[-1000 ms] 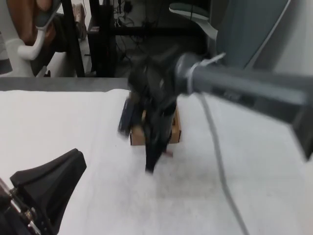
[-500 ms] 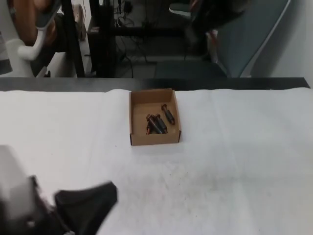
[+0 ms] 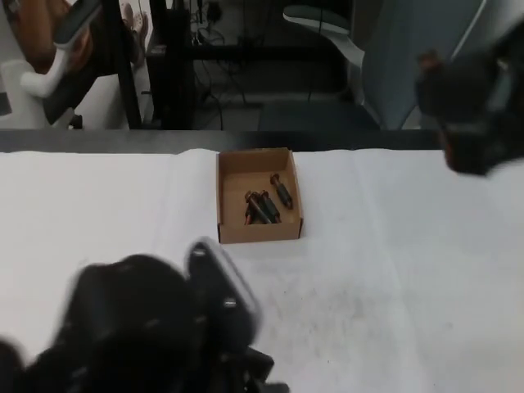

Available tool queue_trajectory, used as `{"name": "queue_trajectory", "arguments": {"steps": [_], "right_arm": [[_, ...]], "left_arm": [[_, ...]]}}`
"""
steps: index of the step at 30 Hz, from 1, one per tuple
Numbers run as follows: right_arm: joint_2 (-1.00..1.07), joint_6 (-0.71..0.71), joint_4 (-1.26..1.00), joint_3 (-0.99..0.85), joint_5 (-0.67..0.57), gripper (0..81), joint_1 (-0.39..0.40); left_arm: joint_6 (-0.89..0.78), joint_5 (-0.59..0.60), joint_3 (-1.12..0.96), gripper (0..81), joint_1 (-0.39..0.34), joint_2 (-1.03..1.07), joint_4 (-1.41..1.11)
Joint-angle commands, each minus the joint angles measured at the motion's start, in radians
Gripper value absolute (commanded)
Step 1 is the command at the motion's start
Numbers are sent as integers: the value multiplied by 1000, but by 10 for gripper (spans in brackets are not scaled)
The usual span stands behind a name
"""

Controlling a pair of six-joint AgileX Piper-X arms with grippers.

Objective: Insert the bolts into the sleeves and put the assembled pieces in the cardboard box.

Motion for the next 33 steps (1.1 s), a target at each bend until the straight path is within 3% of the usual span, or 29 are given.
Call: {"name": "queue_trajectory", "arguments": {"steps": [1, 6, 12, 28, 33], "right_arm": [[-82, 44, -15, 62, -3, 6, 4], [-145, 67, 10, 97, -3, 6, 4], [-143, 56, 37, 99, -22, 6, 4], [-94, 34, 21, 98, -78, 6, 4], [-95, 32, 21, 98, -78, 6, 4]], "left_arm": [[49, 13, -79, 497, 17, 124, 71], [140, 122, -208, 521, 116, 322, 227], [270, 131, -334, 521, 184, 469, 344], [323, 137, -383, 521, 135, 641, 394], [332, 137, -405, 449, 132, 694, 385]]}}
